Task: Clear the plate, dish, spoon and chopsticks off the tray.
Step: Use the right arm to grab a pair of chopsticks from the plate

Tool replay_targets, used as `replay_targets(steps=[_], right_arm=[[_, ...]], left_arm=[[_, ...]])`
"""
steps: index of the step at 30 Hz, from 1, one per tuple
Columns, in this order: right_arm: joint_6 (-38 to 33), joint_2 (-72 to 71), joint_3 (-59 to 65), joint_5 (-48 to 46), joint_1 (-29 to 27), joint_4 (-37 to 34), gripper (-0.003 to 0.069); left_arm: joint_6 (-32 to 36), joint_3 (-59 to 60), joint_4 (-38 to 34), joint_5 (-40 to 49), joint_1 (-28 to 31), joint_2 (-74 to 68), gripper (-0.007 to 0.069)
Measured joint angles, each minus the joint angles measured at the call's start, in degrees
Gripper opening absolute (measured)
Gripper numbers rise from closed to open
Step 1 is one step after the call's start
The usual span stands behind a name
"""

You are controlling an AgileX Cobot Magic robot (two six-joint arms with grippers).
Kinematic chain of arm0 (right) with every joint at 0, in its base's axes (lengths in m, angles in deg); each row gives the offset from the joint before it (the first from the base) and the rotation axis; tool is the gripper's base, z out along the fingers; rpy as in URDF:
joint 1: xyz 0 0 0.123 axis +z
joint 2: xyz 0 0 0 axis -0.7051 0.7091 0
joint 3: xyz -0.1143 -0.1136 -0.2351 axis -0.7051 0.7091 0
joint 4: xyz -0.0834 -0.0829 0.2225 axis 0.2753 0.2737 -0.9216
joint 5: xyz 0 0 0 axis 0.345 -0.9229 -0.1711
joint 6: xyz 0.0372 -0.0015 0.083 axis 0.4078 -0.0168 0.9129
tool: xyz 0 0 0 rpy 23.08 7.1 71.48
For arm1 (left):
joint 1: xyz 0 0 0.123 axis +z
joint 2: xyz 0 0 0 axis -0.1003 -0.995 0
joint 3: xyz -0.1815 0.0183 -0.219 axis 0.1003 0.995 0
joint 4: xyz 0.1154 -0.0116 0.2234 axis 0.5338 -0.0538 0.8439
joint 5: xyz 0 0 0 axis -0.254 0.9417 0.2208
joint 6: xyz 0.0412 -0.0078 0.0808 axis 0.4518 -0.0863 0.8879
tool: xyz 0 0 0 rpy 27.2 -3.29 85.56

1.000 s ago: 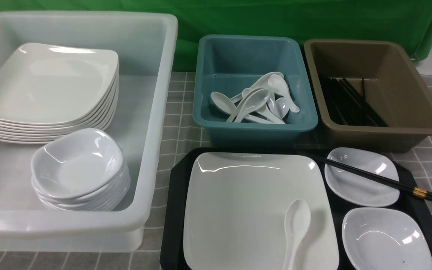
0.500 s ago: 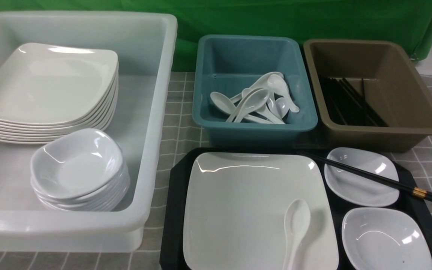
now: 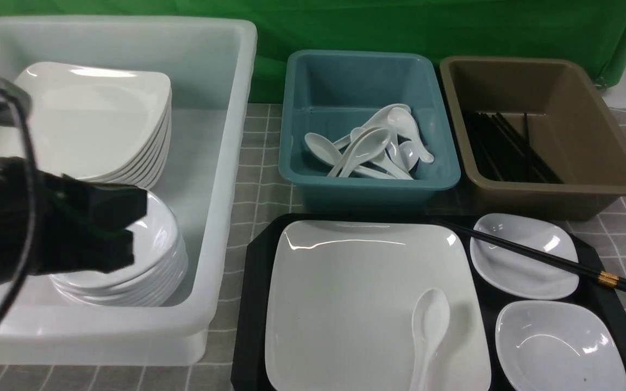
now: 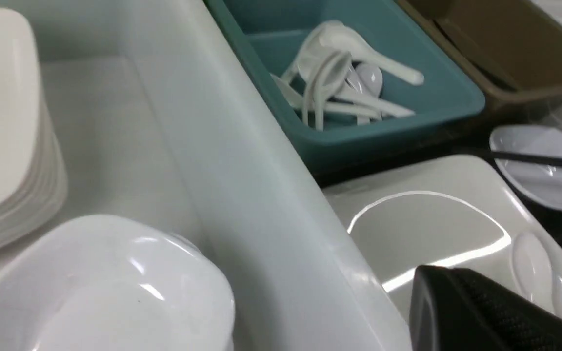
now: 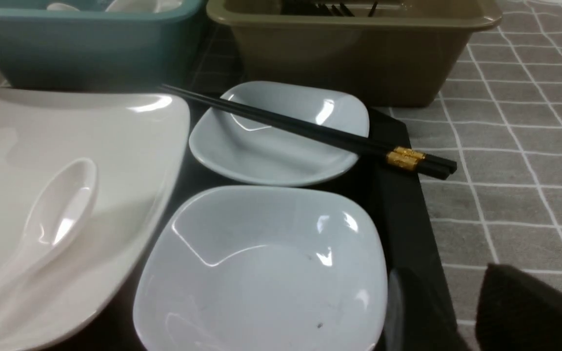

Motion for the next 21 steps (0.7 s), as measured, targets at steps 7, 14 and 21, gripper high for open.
replay_targets(steps=[7,14,21], right_arm=[[-4.63,0.0,0.0,0.0,0.0,2.78,0.0239],[-5.22,0.0,0.0,3.53,0.0,1.94,0.0239],[11.48,0.0,0.0,14.38,0.0,-6.87,0.0239]], left_arm=[[1.31,0.0,0.22,0.25,-1.04,-1.15,0.0011],[1.66,-0.06,0.55,-0.04,-1.04,-0.6,0.0011],[1.77,-0.11,0.55,0.59,-1.04,-0.6,0.0011]])
